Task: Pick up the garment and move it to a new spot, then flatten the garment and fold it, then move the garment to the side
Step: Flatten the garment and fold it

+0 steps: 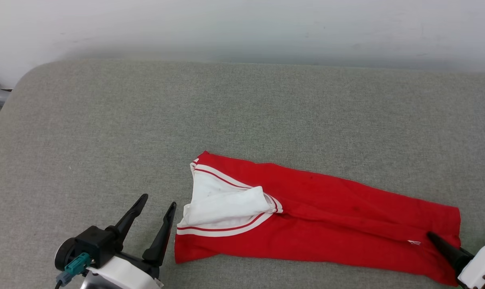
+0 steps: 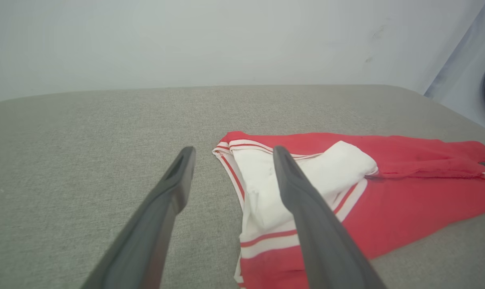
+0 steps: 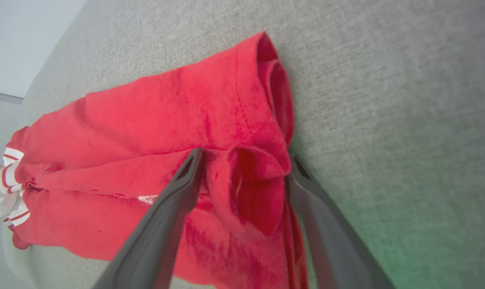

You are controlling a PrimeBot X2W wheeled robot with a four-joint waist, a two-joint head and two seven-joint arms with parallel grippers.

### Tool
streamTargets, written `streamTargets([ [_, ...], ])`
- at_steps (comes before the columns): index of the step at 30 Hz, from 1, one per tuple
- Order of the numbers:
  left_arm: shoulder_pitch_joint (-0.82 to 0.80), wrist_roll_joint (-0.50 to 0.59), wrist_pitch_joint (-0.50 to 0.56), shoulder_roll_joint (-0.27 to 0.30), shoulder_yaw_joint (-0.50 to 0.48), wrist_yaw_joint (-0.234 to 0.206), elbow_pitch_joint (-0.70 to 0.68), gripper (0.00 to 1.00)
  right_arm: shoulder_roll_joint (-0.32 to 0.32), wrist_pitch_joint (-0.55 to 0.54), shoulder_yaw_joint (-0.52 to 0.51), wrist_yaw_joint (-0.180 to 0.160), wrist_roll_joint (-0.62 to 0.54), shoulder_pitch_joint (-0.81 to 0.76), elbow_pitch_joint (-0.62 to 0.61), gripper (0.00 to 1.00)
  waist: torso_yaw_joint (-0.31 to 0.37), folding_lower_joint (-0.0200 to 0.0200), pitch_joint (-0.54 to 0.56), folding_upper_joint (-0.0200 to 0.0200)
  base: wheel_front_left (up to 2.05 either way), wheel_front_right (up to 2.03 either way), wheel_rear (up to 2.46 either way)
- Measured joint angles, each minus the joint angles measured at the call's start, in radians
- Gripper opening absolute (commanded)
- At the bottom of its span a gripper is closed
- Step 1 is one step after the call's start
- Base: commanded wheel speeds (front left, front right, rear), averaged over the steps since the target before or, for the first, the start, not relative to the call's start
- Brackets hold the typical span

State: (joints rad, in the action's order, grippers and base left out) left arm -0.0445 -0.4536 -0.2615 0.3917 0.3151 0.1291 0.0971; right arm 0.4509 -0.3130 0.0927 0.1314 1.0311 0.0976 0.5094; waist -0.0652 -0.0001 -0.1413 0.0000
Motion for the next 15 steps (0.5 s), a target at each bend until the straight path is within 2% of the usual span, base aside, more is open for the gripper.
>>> streamTargets([
  [1,-0.002,0.0,0.0,0.0,0.002,0.0,0.002,1.0,0.001,-0.007,0.006,0.0,-0.001,0.005,0.003,0.94,-0.001,0.0,-0.001,0.0,0.0,0.0,0.0],
  [2,-0.003,0.0,0.0,0.0,0.003,0.0,0.007,1.0,0.004,-0.017,0.011,0.0,-0.003,0.007,0.008,0.6,-0.003,0.0,-0.002,0.0,0.0,0.0,0.0],
  [4,-0.005,-0.001,0.0,0.0,0.007,0.0,0.014,1.0,0.007,-0.022,0.013,0.0,-0.009,0.014,0.018,0.39,-0.006,0.0,-0.003,0.0,0.0,0.0,0.0],
  [5,-0.006,-0.001,0.0,0.0,0.007,0.0,0.017,1.0,0.007,-0.022,0.016,-0.001,-0.012,0.018,0.021,0.17,-0.007,0.0001,-0.003,0.0,0.0,0.0,0.0],
  [6,-0.007,-0.002,0.0,0.001,0.008,0.0,0.019,1.0,0.008,-0.024,0.022,0.0,-0.012,0.021,0.025,0.0,-0.007,0.0,-0.003,0.0,0.0,0.0,0.0],
  [15,-0.008,-0.017,0.0,0.002,0.01,0.0,0.032,1.0,0.022,-0.03,0.044,0.0,0.003,0.028,0.015,0.0,-0.004,0.0001,-0.007,0.0,0.0,0.0,0.0],
])
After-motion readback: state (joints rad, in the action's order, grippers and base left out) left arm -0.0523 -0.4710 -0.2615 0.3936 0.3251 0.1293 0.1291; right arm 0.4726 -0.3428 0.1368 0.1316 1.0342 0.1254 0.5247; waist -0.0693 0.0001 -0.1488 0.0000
